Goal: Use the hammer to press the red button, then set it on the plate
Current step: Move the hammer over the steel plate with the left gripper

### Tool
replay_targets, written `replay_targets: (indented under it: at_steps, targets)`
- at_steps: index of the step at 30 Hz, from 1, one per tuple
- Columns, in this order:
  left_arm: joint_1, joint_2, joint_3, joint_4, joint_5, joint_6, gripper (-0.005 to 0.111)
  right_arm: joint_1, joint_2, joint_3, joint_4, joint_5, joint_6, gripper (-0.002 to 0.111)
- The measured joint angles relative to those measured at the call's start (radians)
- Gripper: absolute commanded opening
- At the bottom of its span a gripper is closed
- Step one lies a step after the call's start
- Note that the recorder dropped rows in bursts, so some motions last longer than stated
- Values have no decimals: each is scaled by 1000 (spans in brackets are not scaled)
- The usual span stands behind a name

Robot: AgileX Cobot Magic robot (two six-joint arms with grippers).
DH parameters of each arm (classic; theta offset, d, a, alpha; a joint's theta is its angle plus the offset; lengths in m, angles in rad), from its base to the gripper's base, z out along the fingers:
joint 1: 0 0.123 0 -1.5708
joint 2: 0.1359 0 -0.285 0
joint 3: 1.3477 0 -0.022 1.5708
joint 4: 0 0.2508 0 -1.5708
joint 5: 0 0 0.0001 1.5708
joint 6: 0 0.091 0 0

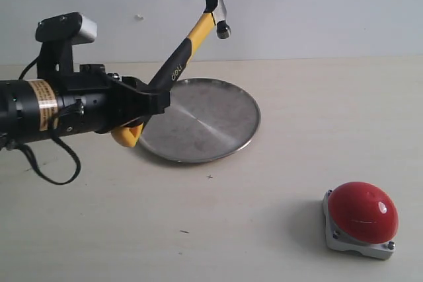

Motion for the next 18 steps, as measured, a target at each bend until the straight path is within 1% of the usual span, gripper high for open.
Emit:
replay_targets:
  at_steps: [4,10,14,18]
  targets:
    - [0,69,-52,-68,-11,0,0,0,0,0,0,0,0,0]
    - [0,185,-112,-192,-74,14,0,0,0,0,0,2,0,0]
    - [27,269,-144,-246,-116,19,0,0,0,0,0,2,0,0]
    - [54,360,-151,-259,-170,3,0,0,0,0,0,4,0,0]
